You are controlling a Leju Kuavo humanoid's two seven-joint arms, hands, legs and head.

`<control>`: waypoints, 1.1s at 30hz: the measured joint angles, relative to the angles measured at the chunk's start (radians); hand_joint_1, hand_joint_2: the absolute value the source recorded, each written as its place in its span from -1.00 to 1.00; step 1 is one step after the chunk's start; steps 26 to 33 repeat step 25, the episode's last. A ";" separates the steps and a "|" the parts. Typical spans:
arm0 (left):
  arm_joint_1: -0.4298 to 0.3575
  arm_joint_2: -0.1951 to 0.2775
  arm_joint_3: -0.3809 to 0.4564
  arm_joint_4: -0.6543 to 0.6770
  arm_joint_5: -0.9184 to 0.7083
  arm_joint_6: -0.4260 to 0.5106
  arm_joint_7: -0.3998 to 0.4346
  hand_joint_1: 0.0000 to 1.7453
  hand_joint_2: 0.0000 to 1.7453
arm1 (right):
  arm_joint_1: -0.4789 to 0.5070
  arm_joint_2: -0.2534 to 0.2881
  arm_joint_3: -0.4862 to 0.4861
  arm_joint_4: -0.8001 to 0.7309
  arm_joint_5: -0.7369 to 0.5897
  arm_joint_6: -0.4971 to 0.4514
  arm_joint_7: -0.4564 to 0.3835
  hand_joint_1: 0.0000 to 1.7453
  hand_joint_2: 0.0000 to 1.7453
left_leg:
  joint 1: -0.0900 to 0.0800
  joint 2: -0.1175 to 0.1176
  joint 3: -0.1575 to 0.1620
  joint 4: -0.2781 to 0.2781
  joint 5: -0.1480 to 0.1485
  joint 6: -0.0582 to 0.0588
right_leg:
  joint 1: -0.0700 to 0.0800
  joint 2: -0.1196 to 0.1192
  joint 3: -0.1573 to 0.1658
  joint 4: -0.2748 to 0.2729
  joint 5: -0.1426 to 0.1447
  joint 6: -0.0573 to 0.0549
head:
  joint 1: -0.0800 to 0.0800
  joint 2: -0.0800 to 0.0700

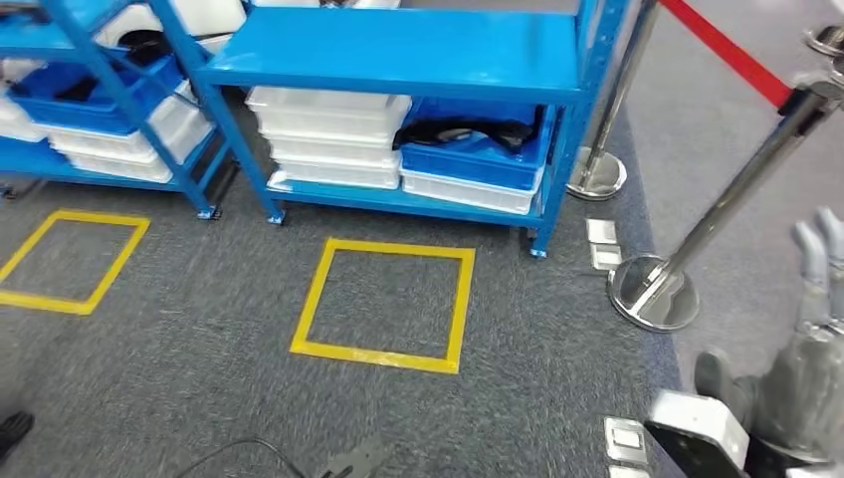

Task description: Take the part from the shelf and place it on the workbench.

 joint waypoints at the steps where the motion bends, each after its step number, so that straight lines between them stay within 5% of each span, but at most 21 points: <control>1: -0.001 0.000 0.000 0.000 0.000 0.000 0.000 -1.00 -1.00 | 0.001 0.000 0.000 0.000 0.000 0.000 0.001 -1.00 -1.00 | 0.001 0.000 0.006 -0.012 -0.007 -0.011 | -0.002 -0.001 -0.001 0.000 -0.001 0.001 | -0.006 0.000; 3: -0.001 0.000 0.000 0.000 0.000 0.001 0.001 -1.00 -1.00 | 0.002 0.000 0.000 0.000 0.000 -0.001 0.001 -1.00 -1.00 | 0.005 -0.001 0.013 -0.023 -0.022 -0.029 | -0.001 -0.004 0.000 -0.001 -0.004 0.002 | -0.008 0.000; 5: -0.002 0.000 0.000 0.000 0.000 0.002 0.001 -1.00 -1.00 | 0.001 0.000 -0.001 0.000 0.000 -0.001 0.001 -1.00 -1.00 | 0.008 -0.002 0.013 -0.023 -0.026 -0.032 | 0.000 -0.006 0.002 -0.004 -0.006 0.004 | -0.008 0.000; 33: -0.001 0.000 0.001 0.000 0.010 0.042 0.002 -1.00 -1.00 | 0.003 0.000 -0.001 0.005 -0.050 -0.014 -0.010 -1.00 -1.00 | 0.009 -0.002 0.016 -0.024 -0.028 -0.033 | 0.002 -0.006 0.009 -0.013 -0.005 0.005 | -0.008 0.000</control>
